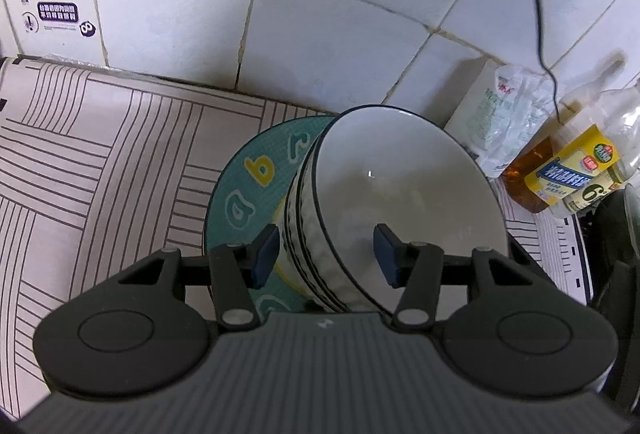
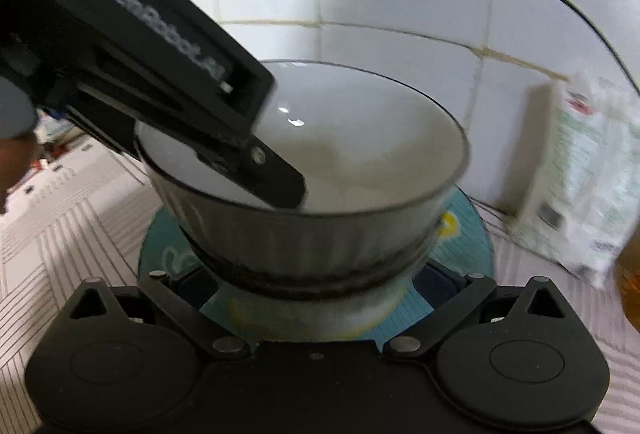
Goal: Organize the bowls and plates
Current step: 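Lift the nested bowls and lower them onto the blue egg plate, then open the left gripper and pull both grippers back from the stack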
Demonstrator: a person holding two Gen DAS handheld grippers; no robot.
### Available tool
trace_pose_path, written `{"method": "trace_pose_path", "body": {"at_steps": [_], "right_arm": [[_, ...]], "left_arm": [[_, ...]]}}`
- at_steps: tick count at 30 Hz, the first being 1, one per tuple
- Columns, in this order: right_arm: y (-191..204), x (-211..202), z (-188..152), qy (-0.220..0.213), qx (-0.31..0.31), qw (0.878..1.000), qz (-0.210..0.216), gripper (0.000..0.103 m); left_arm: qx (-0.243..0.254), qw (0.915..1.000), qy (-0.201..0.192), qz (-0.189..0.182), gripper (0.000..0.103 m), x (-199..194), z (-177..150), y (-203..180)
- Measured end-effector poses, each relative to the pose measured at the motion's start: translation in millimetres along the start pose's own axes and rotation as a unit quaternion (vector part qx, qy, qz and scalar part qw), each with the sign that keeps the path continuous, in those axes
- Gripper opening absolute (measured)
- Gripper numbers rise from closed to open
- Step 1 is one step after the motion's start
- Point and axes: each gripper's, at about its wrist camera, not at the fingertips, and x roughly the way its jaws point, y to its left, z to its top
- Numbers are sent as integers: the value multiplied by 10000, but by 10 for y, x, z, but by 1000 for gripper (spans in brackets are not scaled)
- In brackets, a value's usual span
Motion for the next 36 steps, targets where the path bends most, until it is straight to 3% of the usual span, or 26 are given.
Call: {"method": "trace_pose_path", "body": {"at_steps": [4, 13, 20, 23, 31, 36], "right_arm": [[69, -226, -43, 111, 205, 9994, -253, 102], [317, -951, -96, 14, 444, 9974, -566, 102], [381, -1313, -126, 269, 1338, 9856, -999, 102], [475, -1501, -75, 294, 1371, 9830, -1181, 102], [702, -2164, 87, -30, 1302, 9742, -1843, 103], [730, -2577, 118, -363, 1551, 9703, -1822, 103]], "left_arm": [[119, 9996, -165, 199, 57, -171, -36, -18], [319, 9983, -421, 230, 66, -867, -197, -28], [494, 9966, -634, 188, 72, -1511, -433, -67], [588, 9948, -775, 292, 78, -1794, -520, -79], [778, 9892, -1062, 651, 100, -2453, -728, -35], [745, 9868, -1105, 917, 102, -2725, -855, -28]]}}
